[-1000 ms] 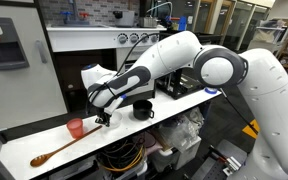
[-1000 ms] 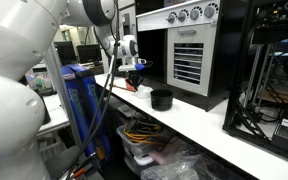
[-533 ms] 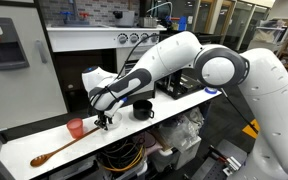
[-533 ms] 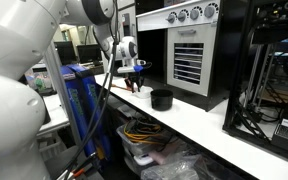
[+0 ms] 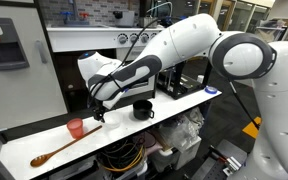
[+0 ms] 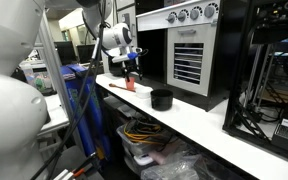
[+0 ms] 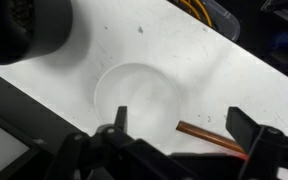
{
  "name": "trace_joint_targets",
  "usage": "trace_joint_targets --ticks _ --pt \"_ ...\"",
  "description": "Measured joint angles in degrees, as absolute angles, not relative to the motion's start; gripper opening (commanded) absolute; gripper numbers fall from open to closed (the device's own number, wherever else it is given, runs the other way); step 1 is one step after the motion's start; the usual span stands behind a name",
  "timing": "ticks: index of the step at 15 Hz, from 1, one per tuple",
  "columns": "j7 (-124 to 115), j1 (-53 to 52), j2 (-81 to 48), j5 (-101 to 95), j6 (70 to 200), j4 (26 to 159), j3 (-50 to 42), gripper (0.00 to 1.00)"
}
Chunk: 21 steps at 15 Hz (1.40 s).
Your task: Pour the contents in the white bowl into the black mug
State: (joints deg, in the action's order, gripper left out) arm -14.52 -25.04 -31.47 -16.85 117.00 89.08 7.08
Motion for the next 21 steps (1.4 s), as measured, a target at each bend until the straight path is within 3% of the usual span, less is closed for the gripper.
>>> trace_joint_targets --ticks 6,12,21 --pt "-21.6 -25.7 -20.3 -16.2 110.8 95.4 8.7 1.00" --pt "-25.3 -24.0 -5.5 -15.9 111.2 110.6 9.1 1.00" --pt "-25.0 -13.6 22.0 -9.8 128.1 139.7 8.1 1.00"
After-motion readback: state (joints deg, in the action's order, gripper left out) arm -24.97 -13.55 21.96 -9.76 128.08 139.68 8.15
